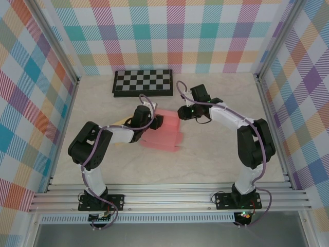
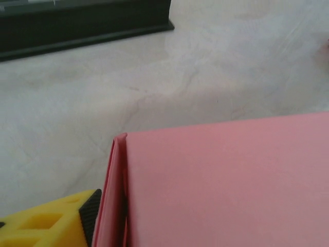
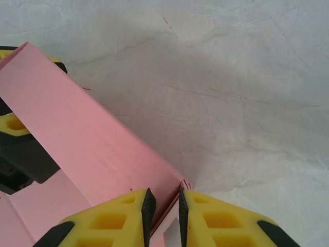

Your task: Fold the paper box

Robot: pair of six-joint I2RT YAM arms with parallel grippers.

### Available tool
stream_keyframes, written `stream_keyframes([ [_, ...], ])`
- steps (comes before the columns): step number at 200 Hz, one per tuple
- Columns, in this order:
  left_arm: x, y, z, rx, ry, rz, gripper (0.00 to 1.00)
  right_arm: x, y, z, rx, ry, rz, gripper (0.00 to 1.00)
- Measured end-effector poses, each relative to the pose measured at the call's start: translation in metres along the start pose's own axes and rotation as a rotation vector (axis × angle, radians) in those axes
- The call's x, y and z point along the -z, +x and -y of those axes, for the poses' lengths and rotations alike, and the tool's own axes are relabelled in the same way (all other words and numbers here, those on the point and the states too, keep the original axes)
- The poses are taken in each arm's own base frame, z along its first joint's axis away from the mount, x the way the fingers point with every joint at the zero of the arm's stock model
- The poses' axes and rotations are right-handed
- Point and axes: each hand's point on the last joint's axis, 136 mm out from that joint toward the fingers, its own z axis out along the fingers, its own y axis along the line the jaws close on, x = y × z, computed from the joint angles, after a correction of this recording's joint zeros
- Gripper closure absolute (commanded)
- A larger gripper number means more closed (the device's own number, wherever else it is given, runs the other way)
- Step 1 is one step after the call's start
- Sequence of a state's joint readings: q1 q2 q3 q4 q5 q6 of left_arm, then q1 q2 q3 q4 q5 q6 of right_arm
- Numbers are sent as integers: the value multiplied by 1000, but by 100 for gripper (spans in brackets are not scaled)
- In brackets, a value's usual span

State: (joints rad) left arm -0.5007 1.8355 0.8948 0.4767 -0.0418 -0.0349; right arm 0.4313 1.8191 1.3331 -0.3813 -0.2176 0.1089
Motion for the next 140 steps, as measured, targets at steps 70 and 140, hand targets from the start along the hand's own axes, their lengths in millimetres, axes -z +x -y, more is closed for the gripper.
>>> stream_keyframes([
  [70,-1,-19,22,-33,108,-4,33,-16,2,31,-30,-20,-77,77],
  [140,32,-32,-12,155,201,-63,29,-31,51,44,-40,4,-265,79],
])
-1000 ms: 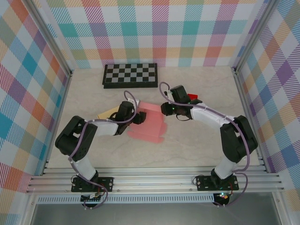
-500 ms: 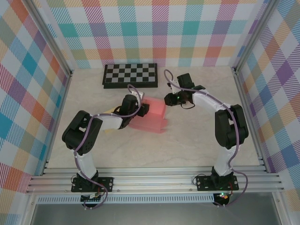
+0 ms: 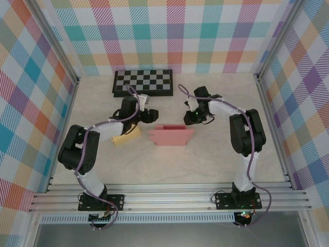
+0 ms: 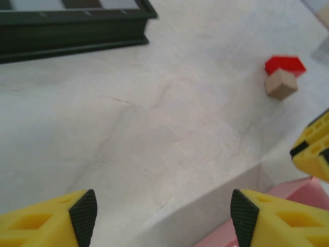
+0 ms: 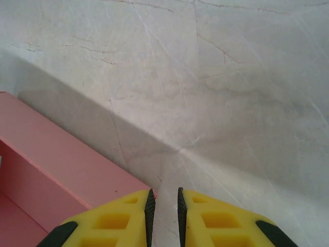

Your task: Fold the paper box

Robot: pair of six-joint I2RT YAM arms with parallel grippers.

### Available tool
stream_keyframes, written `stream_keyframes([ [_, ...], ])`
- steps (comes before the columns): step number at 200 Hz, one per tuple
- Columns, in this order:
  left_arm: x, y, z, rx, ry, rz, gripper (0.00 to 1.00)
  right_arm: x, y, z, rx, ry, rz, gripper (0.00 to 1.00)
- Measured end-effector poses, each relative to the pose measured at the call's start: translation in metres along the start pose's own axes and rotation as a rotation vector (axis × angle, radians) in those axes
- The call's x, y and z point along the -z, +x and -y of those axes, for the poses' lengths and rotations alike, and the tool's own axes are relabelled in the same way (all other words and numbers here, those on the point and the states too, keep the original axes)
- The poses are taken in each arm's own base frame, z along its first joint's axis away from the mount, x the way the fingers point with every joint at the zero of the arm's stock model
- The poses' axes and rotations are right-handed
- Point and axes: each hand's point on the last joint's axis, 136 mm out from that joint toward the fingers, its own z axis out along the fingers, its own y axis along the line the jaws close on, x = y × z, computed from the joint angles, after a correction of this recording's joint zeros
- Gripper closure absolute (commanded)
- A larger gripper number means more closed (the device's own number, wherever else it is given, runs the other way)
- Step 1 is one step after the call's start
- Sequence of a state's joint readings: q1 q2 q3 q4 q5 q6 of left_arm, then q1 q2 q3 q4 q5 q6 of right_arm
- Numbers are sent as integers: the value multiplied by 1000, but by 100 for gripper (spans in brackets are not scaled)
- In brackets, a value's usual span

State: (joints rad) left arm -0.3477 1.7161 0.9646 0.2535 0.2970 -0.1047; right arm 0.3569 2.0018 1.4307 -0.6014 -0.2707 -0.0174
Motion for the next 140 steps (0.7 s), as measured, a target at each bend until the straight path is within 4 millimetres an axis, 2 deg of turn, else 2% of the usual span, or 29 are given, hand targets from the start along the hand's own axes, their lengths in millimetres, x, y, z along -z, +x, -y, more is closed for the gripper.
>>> stream_keyframes([
  [13,10,-7,-3,57,-10,9,30,0,1,0,-1,0,-3,79],
  [29,17,-5,-1,135,-18,-23,30,0,0,0,3,0,10,79],
  [66,34,27,4,272,-124,-176,30,15,10,-6,22,-5,73,72],
  [94,52,47,16,326,-162,-264,30,37,-6,-19,62,-33,169,70],
  [114,54,52,27,355,-147,-280,30,47,-13,-26,77,-51,207,68],
  [140,52,58,41,366,-133,-300,31,50,-14,-28,79,-52,211,66],
])
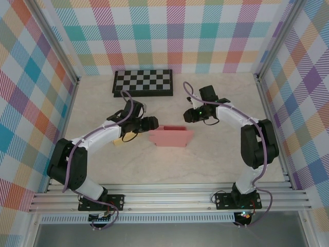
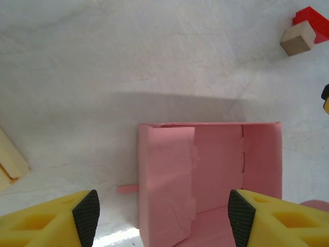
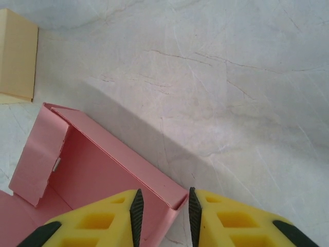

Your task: Fold the paper box

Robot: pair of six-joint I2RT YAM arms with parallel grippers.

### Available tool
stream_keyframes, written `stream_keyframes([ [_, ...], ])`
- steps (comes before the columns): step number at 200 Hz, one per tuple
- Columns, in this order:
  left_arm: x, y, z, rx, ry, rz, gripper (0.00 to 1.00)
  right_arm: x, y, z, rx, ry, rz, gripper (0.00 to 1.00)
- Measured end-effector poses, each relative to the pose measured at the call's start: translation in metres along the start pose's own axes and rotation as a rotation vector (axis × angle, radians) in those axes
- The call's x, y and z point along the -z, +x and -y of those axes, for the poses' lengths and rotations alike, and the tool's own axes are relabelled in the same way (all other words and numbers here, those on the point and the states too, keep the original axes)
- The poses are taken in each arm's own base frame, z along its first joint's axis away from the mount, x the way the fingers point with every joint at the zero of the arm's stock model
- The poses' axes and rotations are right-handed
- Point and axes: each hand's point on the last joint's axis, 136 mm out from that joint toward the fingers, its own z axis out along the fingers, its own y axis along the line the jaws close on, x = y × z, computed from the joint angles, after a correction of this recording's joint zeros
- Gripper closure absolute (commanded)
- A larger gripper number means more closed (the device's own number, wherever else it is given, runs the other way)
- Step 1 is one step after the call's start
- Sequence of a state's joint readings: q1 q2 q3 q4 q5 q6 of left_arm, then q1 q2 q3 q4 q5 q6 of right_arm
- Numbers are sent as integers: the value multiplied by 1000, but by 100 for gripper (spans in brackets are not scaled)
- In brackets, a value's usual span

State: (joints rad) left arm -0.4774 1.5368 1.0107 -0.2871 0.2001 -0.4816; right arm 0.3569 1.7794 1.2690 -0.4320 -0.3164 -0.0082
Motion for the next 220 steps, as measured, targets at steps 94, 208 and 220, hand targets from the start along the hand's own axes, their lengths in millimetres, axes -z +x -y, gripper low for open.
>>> stream_keyframes([
  [94,70,-26,2,-18,-81,149,34,124,-30,-39,132,92,251,62],
  [208,89,-10,-1,2,-70,142,40,122,92,-91,52,-69,126,62],
  [220,79,-13,2,14,-62,122,40,108,109,-94,27,-87,82,63],
])
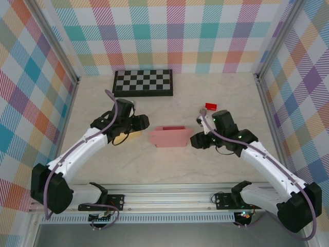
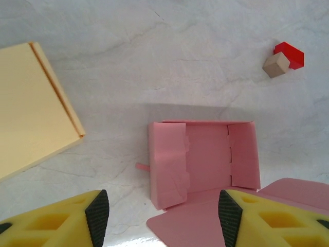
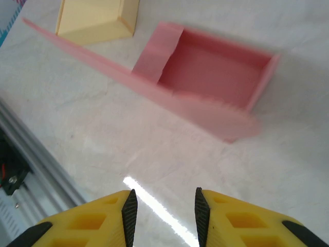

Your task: Fold the paper box

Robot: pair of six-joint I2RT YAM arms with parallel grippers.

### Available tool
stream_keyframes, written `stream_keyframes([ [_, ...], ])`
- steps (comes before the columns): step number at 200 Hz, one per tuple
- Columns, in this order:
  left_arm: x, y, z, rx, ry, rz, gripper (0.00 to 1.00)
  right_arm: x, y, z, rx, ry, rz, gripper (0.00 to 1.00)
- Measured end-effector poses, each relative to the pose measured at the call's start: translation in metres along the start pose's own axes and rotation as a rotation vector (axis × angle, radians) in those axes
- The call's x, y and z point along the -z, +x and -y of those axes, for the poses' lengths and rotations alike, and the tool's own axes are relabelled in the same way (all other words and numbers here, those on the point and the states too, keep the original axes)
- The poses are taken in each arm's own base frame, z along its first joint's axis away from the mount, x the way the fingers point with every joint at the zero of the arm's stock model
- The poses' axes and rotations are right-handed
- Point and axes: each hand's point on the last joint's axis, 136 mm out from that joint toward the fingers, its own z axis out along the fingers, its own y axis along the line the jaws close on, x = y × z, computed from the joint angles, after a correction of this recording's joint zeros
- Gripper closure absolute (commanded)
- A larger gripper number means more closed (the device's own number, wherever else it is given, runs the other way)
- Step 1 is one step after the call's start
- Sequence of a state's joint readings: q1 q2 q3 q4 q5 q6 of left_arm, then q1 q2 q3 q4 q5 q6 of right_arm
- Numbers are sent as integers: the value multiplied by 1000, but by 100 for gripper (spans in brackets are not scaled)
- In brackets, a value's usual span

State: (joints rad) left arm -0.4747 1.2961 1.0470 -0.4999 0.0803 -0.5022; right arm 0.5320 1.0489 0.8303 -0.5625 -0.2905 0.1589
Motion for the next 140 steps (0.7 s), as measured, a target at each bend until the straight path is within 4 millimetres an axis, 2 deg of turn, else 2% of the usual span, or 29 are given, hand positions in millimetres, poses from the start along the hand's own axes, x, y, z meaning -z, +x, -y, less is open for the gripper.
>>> stream_keyframes([
  [15,-10,0,8,5,22,-17,41,-15,18,4,-57,-2,-44,63],
  [29,-17,5,13,7,42,-41,42,-24,24,12,-95,16,-62,63],
  [58,-23,24,36,-24,100,-98,47,-36,14,27,-114,73,-58,63],
  [79,-23,43,54,-52,142,-141,52,-40,-12,37,-113,104,-36,64],
  [109,-23,68,69,-71,175,-193,52,-40,-61,47,-89,128,24,63],
  [140,-20,88,92,-79,224,-222,50,-48,-100,56,-72,117,48,64],
])
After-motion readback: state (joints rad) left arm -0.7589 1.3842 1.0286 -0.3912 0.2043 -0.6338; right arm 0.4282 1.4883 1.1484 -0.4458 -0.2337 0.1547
